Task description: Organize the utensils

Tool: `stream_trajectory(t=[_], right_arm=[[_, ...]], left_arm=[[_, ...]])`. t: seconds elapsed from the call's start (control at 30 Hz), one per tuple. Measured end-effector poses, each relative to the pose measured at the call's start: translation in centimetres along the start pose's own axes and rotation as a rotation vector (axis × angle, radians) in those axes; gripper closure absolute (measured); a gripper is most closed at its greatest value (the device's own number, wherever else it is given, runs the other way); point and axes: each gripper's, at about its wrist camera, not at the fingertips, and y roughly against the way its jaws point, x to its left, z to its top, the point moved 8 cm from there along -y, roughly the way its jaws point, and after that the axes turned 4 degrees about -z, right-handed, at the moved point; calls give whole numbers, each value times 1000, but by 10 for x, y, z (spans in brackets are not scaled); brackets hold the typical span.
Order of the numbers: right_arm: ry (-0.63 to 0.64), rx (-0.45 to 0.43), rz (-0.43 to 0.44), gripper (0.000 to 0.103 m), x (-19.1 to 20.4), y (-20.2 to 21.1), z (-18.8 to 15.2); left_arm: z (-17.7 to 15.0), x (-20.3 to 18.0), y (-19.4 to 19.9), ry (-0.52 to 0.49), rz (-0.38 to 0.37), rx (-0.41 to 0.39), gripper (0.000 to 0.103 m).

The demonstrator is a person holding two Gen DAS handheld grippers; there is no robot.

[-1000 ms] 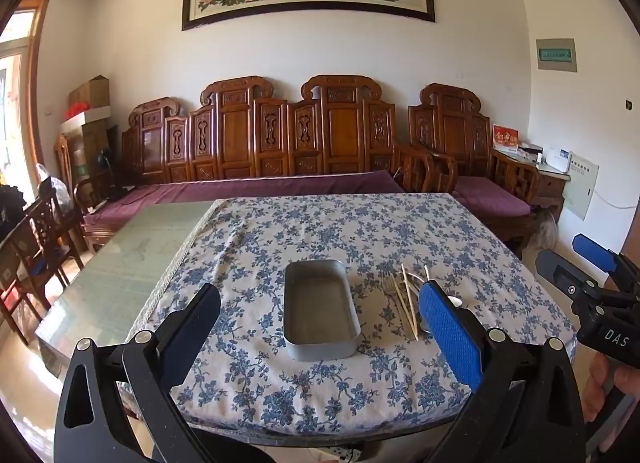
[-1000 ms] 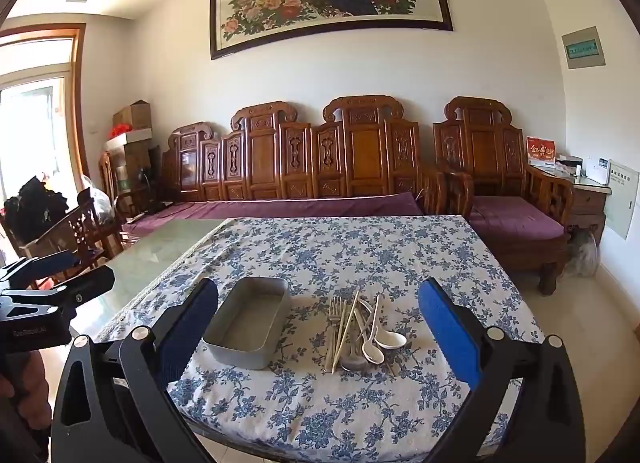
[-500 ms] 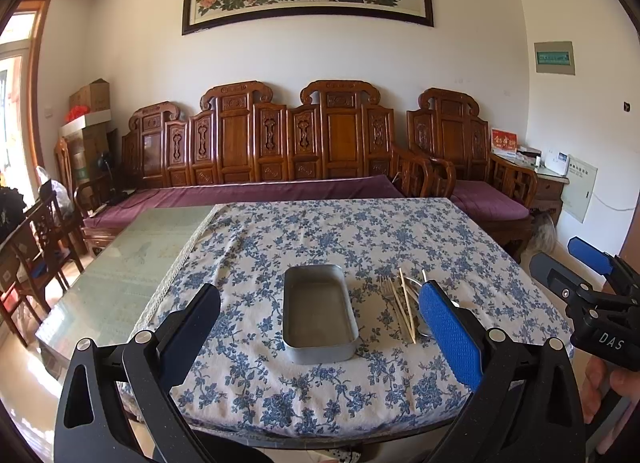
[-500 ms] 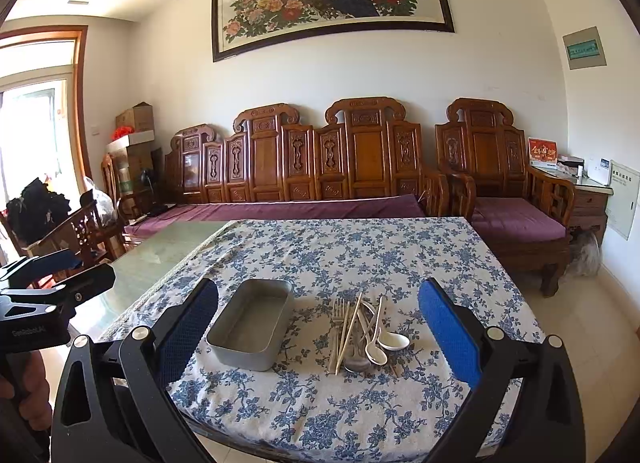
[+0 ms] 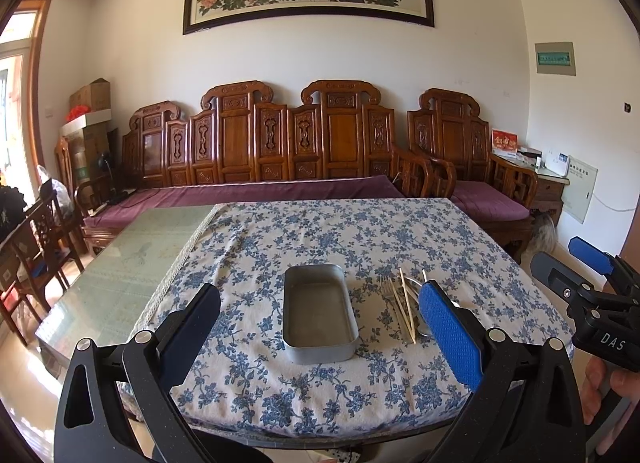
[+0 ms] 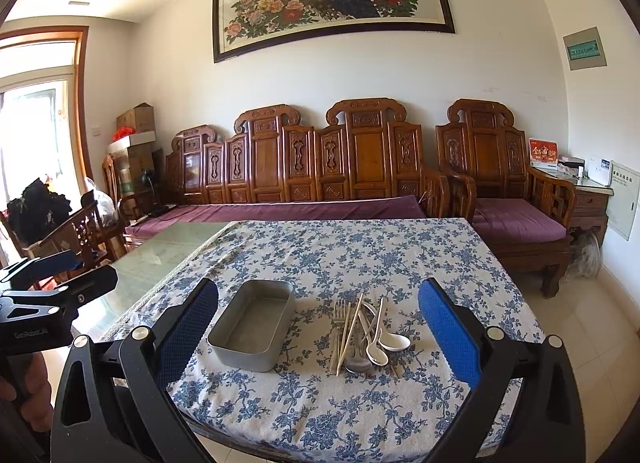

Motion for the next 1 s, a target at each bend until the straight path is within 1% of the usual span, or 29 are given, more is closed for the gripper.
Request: stream_trajectory(t=[0.57,1.0], right_arm=[[0,0,0,3,0,0,-1],[-1,-1,2,3,0,-1,-1]], left_arm=[[-3,2,-6,6,2,14,7],[-4,1,-6,6,-2,9,7]])
